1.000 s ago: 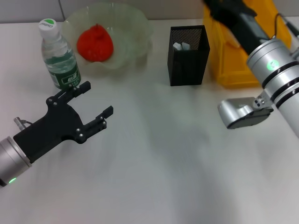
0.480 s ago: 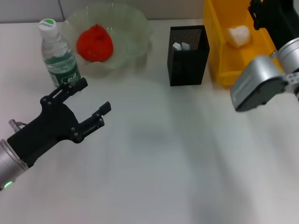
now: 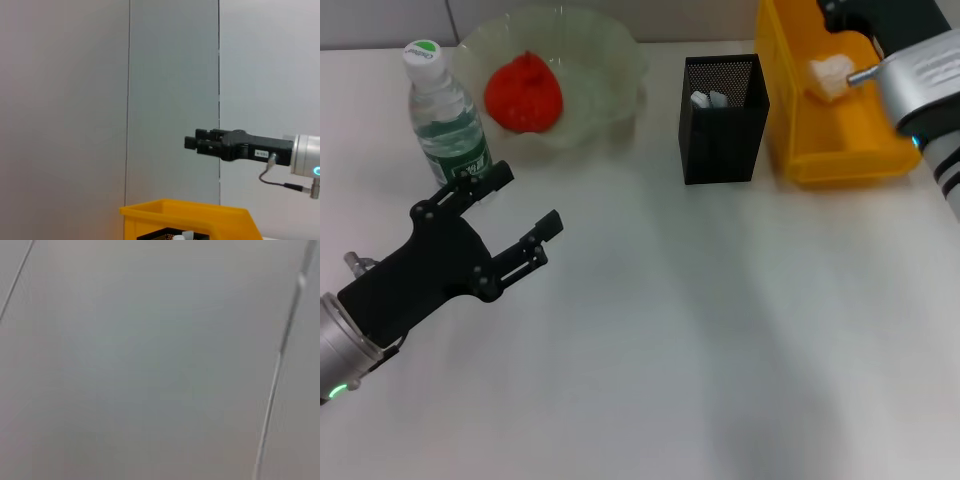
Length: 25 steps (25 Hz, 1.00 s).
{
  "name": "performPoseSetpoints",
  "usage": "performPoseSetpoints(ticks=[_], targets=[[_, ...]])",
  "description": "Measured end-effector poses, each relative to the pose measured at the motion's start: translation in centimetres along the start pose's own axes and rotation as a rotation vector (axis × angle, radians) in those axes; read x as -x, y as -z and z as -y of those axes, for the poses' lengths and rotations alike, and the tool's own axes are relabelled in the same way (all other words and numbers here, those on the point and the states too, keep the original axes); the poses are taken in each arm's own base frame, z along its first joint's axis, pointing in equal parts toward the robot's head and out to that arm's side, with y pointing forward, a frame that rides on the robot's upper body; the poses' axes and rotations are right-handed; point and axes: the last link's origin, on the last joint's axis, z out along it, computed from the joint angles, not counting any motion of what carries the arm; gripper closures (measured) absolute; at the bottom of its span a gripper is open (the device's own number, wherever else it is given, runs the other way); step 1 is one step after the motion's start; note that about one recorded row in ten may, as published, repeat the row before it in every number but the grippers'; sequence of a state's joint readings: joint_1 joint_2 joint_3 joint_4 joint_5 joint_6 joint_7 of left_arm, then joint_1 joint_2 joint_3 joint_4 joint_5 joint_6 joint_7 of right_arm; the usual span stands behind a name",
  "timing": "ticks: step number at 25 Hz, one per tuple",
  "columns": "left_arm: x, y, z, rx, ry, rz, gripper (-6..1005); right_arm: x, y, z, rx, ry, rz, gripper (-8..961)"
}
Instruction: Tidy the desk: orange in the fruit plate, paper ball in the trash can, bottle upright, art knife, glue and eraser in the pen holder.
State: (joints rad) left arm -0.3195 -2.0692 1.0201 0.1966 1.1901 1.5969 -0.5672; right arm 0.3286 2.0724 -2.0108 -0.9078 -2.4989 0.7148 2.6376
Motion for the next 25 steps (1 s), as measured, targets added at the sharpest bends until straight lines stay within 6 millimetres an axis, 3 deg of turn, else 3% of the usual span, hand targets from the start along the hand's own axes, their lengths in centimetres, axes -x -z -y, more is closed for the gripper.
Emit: performPoseSetpoints(ticks=[3, 6, 8, 11, 17, 25], targets=[[-0.1, -0.2, 0.0, 0.013, 0.025, 0.000, 226, 0.5, 0.2, -0.7, 0.053, -0.262, 0.021, 343], [-0.2, -0.3, 0.0, 0.020, 0.042, 0.001, 226, 1.1, 0.6, -1.7, 0.083, -0.336, 0.032, 342], [-0.2, -0.3, 0.1, 0.024, 0.047, 0.001, 226, 1.8, 1.2, -3.5, 0.135, -0.357, 0.039, 342], [-0.3, -0.3, 0.1, 0.031, 0.048, -0.005, 226, 2.1, 1.4, -4.2, 0.155, -0.357, 0.042, 342], [-0.6, -0.3, 0.2, 0.035, 0.042, -0.010, 226, 3.2, 1.1, -4.1, 0.151, -0.429, 0.039, 342], [-0.9, -0.4, 0.5, 0.034, 0.051, -0.023, 226, 6.8, -0.6, -3.2, 0.186, -0.620, -0.074, 342]])
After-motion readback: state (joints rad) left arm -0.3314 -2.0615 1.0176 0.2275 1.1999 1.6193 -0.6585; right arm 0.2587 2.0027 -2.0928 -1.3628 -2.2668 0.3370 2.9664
